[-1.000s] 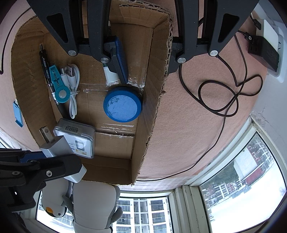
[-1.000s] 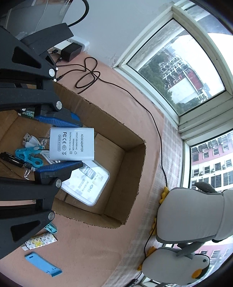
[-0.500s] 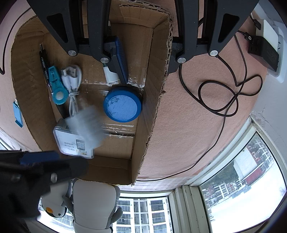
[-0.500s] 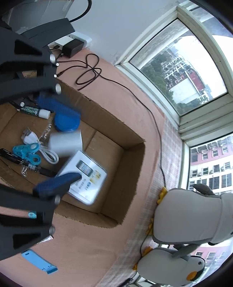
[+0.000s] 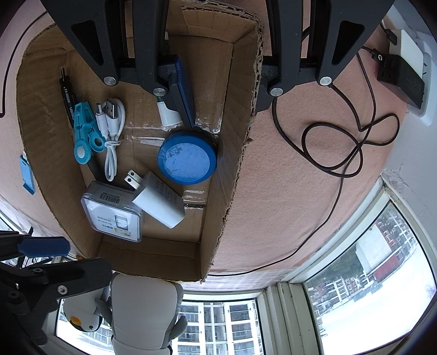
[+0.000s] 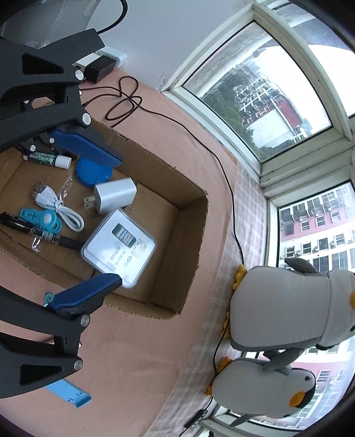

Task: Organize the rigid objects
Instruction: 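Lower the AC adapter into the box and open the right tool, then move the right tool to the blue phone stand and grasp it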

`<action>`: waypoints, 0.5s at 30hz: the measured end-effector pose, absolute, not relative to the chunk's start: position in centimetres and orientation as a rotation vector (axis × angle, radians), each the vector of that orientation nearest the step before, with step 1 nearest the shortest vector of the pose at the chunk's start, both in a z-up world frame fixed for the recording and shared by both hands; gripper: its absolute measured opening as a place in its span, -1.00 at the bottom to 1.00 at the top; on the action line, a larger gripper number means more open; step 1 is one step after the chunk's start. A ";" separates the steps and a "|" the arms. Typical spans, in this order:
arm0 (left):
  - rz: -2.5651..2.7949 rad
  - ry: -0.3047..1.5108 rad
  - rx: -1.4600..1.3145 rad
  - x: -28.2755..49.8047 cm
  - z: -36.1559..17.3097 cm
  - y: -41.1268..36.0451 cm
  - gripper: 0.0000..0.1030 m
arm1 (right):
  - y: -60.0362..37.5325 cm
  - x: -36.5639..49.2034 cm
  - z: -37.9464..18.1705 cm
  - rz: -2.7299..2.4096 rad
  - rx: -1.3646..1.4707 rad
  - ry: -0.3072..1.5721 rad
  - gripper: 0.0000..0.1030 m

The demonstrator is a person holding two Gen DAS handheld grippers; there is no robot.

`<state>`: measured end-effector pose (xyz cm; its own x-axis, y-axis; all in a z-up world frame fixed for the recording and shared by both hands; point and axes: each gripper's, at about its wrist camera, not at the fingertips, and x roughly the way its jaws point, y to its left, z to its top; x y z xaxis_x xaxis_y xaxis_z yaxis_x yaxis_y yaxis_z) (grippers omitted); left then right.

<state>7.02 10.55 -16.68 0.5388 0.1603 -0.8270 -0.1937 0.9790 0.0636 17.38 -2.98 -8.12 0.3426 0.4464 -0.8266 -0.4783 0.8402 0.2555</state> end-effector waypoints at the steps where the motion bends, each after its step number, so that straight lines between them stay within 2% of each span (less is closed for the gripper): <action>1: 0.211 0.979 -0.037 7.0 -16.7 10.5 -0.28 | -3.3 17.4 -8.1 0.595 -0.030 1.063 0.53; 15: 0.211 0.978 -0.036 7.0 -16.7 10.5 -0.28 | -11.3 17.4 -7.3 0.432 0.071 1.060 0.54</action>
<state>6.99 10.50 -16.68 0.5396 0.1612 -0.8263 -0.1936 0.9790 0.0646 17.42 -11.32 -7.32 0.4139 0.3772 -0.8285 -0.3101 0.9141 0.2612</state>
